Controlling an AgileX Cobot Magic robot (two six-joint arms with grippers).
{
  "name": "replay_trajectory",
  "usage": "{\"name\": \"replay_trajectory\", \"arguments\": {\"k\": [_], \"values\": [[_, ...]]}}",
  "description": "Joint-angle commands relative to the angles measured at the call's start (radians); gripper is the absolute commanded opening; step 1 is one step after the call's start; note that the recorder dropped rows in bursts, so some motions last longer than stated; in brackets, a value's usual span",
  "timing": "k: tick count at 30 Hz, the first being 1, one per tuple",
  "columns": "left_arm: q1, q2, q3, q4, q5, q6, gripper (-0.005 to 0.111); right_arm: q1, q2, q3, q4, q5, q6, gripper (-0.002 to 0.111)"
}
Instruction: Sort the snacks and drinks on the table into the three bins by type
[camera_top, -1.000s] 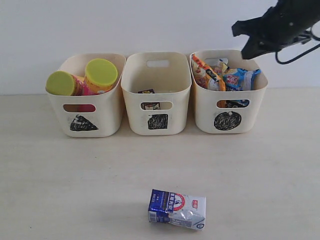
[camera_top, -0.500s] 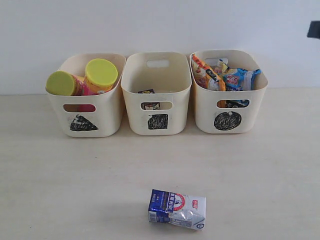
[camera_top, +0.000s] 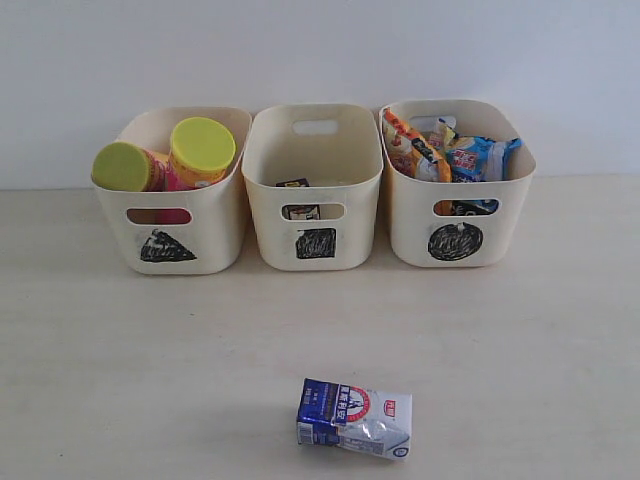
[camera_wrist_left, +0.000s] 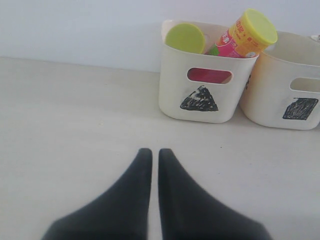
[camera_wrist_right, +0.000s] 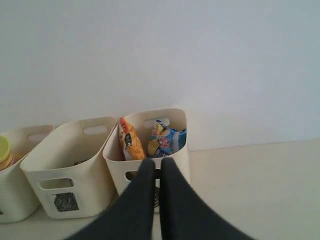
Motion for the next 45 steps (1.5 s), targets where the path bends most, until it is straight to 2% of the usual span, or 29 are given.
{"name": "replay_trajectory", "arguments": {"k": [1, 29, 32, 35, 39, 45], "values": [[-0.002, -0.002, 0.004, 0.003, -0.001, 0.005, 0.004, -0.004, -0.083, 0.007, 0.001, 0.092, -0.001, 0.0], [-0.002, -0.002, 0.004, 0.003, -0.001, 0.005, 0.004, -0.002, -0.11, 0.007, 0.001, 0.092, -0.001, 0.0], [-0.002, -0.002, 0.004, 0.003, -0.001, 0.005, 0.004, -0.002, -0.131, 0.014, -0.067, 0.058, -0.001, 0.0], [-0.002, -0.002, 0.004, 0.003, -0.001, 0.005, 0.004, -0.002, -0.159, 0.03, -0.214, 0.032, 0.02, 0.0], [-0.002, -0.002, 0.004, 0.003, -0.001, 0.005, 0.004, -0.002, -0.201, 0.092, -0.225, 0.034, 0.04, 0.0], [-0.002, -0.002, 0.004, 0.003, -0.001, 0.005, 0.004, -0.002, -0.234, 0.239, -0.235, 0.036, 0.174, 0.0]]}}
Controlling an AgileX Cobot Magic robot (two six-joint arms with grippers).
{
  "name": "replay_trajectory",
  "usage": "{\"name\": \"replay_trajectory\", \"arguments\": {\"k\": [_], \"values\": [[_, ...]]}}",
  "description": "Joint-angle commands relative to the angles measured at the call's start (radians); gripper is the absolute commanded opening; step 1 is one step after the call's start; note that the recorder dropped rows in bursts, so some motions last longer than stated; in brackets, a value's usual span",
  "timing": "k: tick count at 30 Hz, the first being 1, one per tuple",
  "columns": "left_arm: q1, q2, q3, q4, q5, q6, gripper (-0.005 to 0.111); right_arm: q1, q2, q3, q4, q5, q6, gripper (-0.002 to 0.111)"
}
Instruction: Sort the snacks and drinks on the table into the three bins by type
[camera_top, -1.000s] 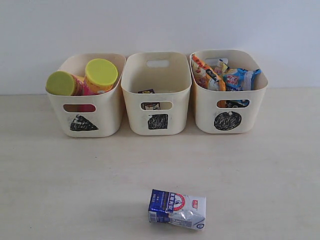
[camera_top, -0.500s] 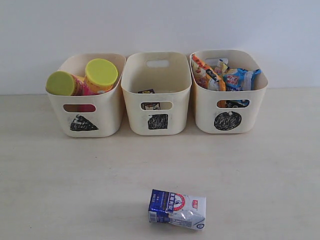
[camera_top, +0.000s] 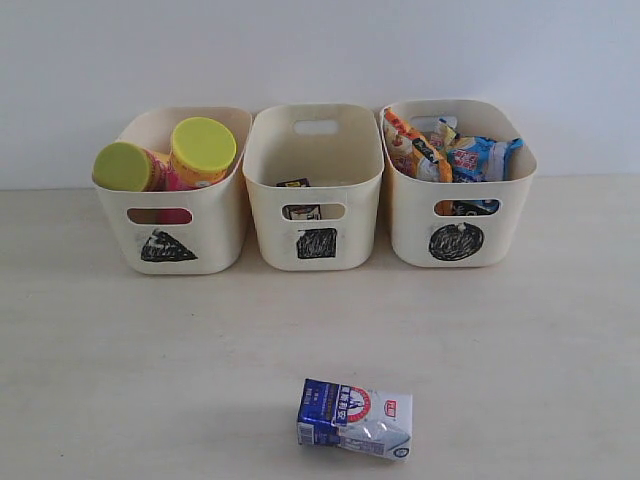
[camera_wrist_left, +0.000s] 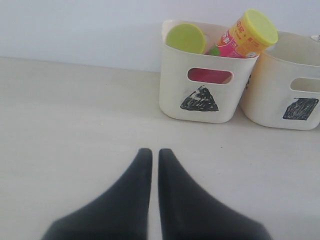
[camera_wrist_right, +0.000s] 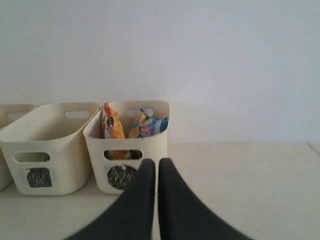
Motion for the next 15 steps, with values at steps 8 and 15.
{"name": "replay_trajectory", "arguments": {"k": [8, 15], "values": [[-0.003, -0.002, 0.004, 0.003, -0.001, 0.005, 0.004, -0.002, -0.011, 0.193, -0.03, -0.017, 0.079, 0.0], [-0.003, -0.002, 0.004, 0.003, -0.001, 0.005, 0.004, -0.002, -0.011, 0.193, -0.054, 0.072, 0.043, 0.0]]}}
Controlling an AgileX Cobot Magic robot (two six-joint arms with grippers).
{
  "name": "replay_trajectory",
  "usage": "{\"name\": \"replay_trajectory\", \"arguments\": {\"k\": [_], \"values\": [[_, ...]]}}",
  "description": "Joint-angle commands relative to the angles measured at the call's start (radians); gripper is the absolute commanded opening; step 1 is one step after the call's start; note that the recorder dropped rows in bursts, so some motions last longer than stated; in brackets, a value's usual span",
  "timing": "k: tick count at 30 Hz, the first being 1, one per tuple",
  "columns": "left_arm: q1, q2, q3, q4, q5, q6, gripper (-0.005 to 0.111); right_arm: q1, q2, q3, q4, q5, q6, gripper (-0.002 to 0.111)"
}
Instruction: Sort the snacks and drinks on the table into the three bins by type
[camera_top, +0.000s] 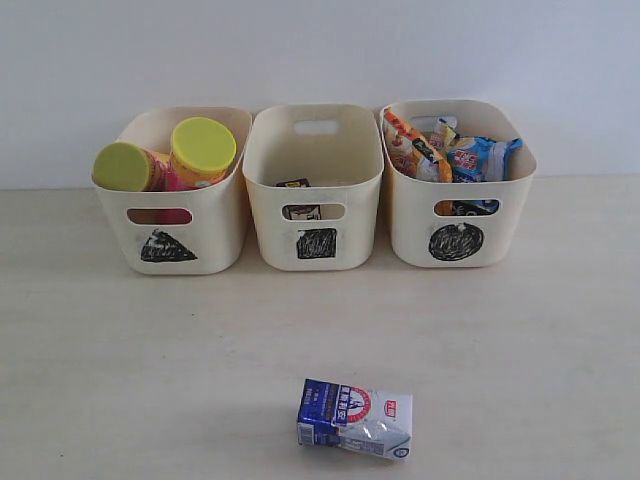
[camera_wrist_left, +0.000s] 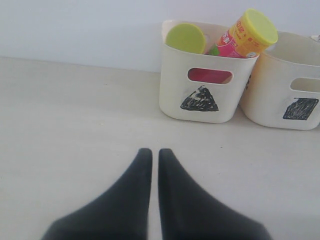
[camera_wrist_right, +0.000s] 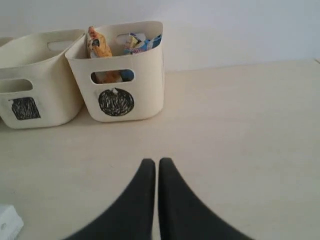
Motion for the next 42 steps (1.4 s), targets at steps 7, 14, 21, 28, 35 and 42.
{"name": "replay_trajectory", "arguments": {"k": [7, 14, 21, 28, 35, 42], "values": [[-0.003, -0.002, 0.004, 0.003, -0.001, 0.005, 0.004, -0.002, -0.006, 0.005, -0.029, 0.044, -0.049, 0.0], [-0.003, -0.002, 0.004, 0.003, -0.001, 0.005, 0.004, -0.002, -0.006, 0.005, -0.018, 0.044, -0.016, 0.0], [-0.003, -0.002, 0.004, 0.003, -0.001, 0.005, 0.004, -0.002, -0.006, 0.005, -0.019, 0.042, -0.016, 0.0], [-0.003, -0.002, 0.004, 0.003, -0.001, 0.005, 0.004, -0.002, -0.006, 0.005, -0.019, 0.04, -0.016, 0.0], [-0.003, -0.002, 0.004, 0.003, -0.001, 0.005, 0.004, -0.002, -0.006, 0.005, -0.019, 0.04, -0.016, 0.0], [-0.003, -0.002, 0.004, 0.018, -0.008, 0.013, 0.004, -0.002, -0.006, 0.005, -0.019, 0.04, -0.016, 0.0]]}}
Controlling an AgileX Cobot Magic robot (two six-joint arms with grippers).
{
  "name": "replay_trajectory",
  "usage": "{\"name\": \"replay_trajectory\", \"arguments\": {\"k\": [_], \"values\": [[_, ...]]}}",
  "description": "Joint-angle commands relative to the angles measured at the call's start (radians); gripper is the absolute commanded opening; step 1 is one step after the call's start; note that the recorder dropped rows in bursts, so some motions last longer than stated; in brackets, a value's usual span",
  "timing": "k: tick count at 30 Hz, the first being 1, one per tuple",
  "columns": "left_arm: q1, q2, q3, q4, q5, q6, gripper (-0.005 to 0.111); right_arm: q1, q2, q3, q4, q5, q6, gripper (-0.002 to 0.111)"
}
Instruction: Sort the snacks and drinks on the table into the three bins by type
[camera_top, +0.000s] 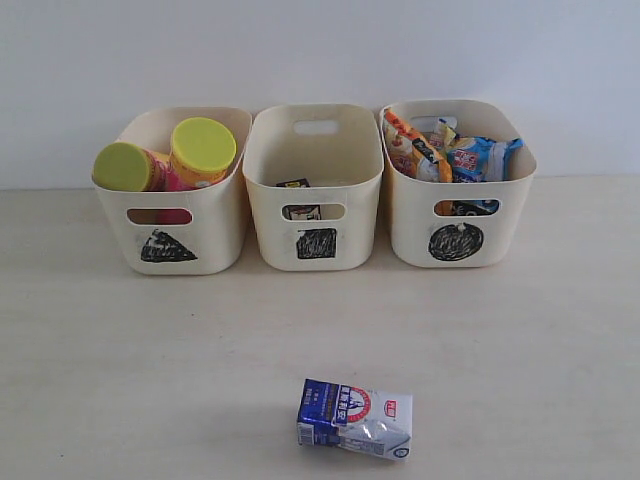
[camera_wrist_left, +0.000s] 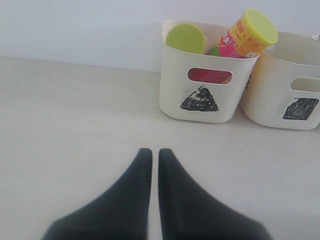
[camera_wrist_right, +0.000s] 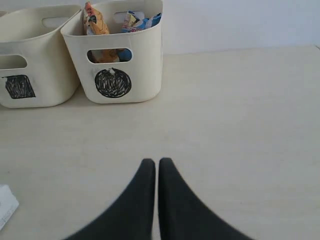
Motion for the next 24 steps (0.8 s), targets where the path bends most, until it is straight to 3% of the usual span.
{"name": "replay_trajectory", "arguments": {"k": [1, 5, 8, 11, 14, 17, 19, 22, 24], "values": [[-0.003, -0.002, 0.004, 0.026, -0.033, 0.029, 0.004, -0.002, -0.006, 0.004, -0.005, -0.006, 0.001, 0.0], [-0.003, -0.002, 0.004, -0.107, -0.186, -0.01, 0.004, -0.002, -0.006, 0.004, -0.005, -0.006, 0.001, 0.0], [-0.003, -0.002, 0.004, -0.249, -0.418, -0.025, 0.004, -0.002, -0.006, 0.004, -0.005, -0.006, 0.001, 0.0], [-0.003, -0.002, 0.004, -0.328, -0.551, -0.158, 0.004, -0.002, -0.006, 0.004, -0.005, -0.006, 0.001, 0.0], [-0.003, -0.002, 0.004, -0.374, -0.609, -0.31, 0.004, -0.002, -0.006, 0.004, -0.005, -0.006, 0.001, 0.0], [-0.003, -0.002, 0.003, -0.374, -0.603, -0.328, 0.004, -0.002, -0.006, 0.004, -0.005, -0.006, 0.001, 0.0], [-0.003, -0.002, 0.002, -0.384, -0.679, -0.334, 0.004, -0.002, -0.006, 0.004, -0.005, -0.006, 0.001, 0.0], [-0.003, 0.003, -0.055, -0.466, -0.752, -0.385, 0.004, -0.002, -0.006, 0.004, -0.005, -0.006, 0.001, 0.0], [-0.003, 0.047, -0.109, -0.425, -0.773, -0.385, 0.004, -0.002, -0.006, 0.004, -0.005, -0.006, 0.001, 0.0]]}}
